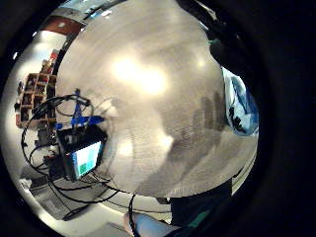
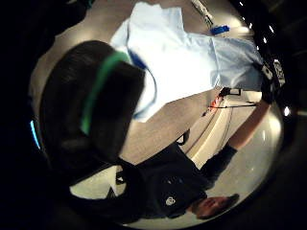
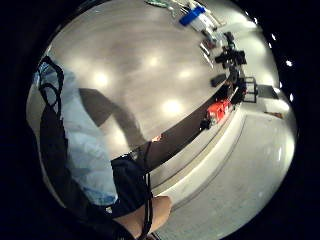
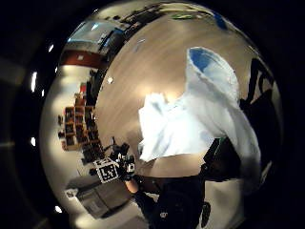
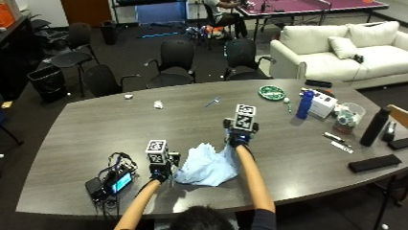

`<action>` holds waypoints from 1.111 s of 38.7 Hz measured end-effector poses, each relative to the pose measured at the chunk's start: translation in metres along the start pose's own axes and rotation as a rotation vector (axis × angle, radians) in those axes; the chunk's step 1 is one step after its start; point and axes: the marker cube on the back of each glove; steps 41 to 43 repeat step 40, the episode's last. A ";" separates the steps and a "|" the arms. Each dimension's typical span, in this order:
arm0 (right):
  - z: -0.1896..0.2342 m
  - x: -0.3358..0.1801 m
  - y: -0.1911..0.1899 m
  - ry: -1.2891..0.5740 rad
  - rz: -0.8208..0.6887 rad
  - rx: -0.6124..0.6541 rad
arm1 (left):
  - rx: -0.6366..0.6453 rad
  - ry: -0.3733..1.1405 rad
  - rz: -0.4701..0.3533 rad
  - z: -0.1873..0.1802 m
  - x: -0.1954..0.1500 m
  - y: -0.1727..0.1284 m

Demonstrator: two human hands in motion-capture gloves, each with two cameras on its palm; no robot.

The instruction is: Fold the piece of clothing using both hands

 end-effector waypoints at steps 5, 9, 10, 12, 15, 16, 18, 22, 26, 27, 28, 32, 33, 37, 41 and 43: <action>0.008 -0.102 0.022 0.071 -0.165 0.083 | 0.148 0.011 -0.035 -0.048 -0.008 0.024; 0.063 -0.181 0.036 0.133 -0.258 -0.039 | 0.171 -0.014 -0.148 -0.033 -0.055 0.007; 0.079 -0.200 0.044 0.150 -0.282 -0.086 | 0.177 -0.012 -0.166 -0.029 -0.066 0.003; 0.104 -0.230 0.061 0.181 -0.327 -0.161 | 0.194 -0.008 -0.188 -0.028 -0.080 0.002; 0.132 -0.255 0.073 0.207 -0.377 -0.234 | 0.200 0.000 -0.202 -0.030 -0.088 0.006; 0.139 -0.262 0.075 0.207 -0.388 -0.243 | 0.199 0.003 -0.205 -0.031 -0.090 0.008; 0.146 -0.273 0.079 0.189 -0.411 -0.248 | 0.198 0.007 -0.210 -0.032 -0.093 0.010; 0.136 -0.278 0.092 0.105 -0.487 -0.264 | 0.195 0.001 -0.226 -0.031 -0.099 0.009; 0.105 -0.266 0.078 0.029 -0.523 -0.137 | 0.182 -0.006 -0.239 -0.029 -0.101 0.004; 0.096 -0.260 0.071 0.013 -0.520 -0.090 | 0.177 -0.009 -0.241 -0.030 -0.101 0.004; 0.087 -0.253 0.066 -0.004 -0.513 -0.049 | 0.171 -0.014 -0.242 -0.031 -0.099 0.004; 0.057 -0.222 0.058 -0.056 -0.476 0.039 | 0.162 -0.037 -0.237 -0.044 -0.087 0.015; 0.054 -0.215 0.055 -0.064 -0.466 0.045 | 0.162 -0.044 -0.236 -0.045 -0.086 0.015; 0.052 -0.192 0.042 -0.085 -0.430 0.050 | 0.153 -0.067 -0.255 -0.029 -0.102 -0.005; 0.053 -0.185 0.037 -0.095 -0.417 0.046 | 0.162 -0.068 -0.255 -0.038 -0.095 0.000; 0.053 -0.185 0.037 -0.095 -0.417 0.046 | 0.162 -0.068 -0.255 -0.038 -0.095 0.000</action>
